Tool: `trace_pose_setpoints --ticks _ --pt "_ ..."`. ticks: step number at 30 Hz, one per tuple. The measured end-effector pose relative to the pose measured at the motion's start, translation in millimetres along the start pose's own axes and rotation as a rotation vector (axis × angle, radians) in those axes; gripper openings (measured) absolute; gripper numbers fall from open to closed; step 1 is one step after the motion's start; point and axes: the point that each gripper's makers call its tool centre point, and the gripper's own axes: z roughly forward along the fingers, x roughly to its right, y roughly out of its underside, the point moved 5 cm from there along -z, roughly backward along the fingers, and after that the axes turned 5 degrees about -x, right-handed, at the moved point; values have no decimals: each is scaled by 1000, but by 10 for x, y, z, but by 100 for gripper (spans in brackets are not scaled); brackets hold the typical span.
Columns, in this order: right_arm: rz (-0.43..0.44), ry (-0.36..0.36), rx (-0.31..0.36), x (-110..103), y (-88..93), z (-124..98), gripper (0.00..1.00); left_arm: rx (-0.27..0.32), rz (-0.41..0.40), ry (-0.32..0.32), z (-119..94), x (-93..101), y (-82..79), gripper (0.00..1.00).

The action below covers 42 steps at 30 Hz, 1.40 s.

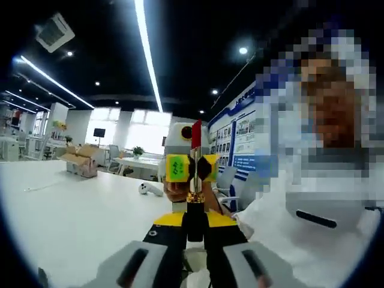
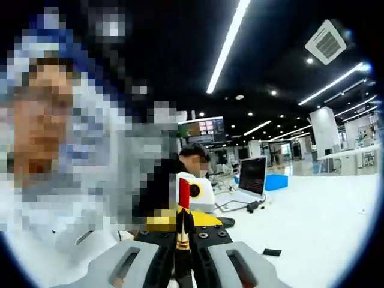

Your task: Unscrew the lipstick cap, remove the lipstick, and put the cap back on the lipstick

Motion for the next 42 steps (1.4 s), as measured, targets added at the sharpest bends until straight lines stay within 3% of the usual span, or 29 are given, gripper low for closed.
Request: trace_pose_setpoints --ticks 8,12,15,19,23,27,35,42 --pt "39 -213 38 -233 20 59 6 0 -14 147 70 225 5 13" --pt "24 -227 72 -249 43 111 7 5 -11 140 77 230 -6 13" --pt "-41 -150 45 -178 75 112 9 1 5 66 34 142 -13 13" --pt "-54 -74 34 -99 62 116 18 14 11 -2 -26 52 -44 13" --pt "-100 87 21 80 36 109 19 -5 48 -117 -83 -71 -62 13" --pt "-115 215 54 237 -37 61 18 -13 87 -217 -120 -148 -96 13" --pt "-109 254 62 293 -62 65 11 -67 145 -383 -136 -255 -101 13" --pt "-129 313 50 342 -58 54 7 -88 165 -430 -121 -281 -98 13"
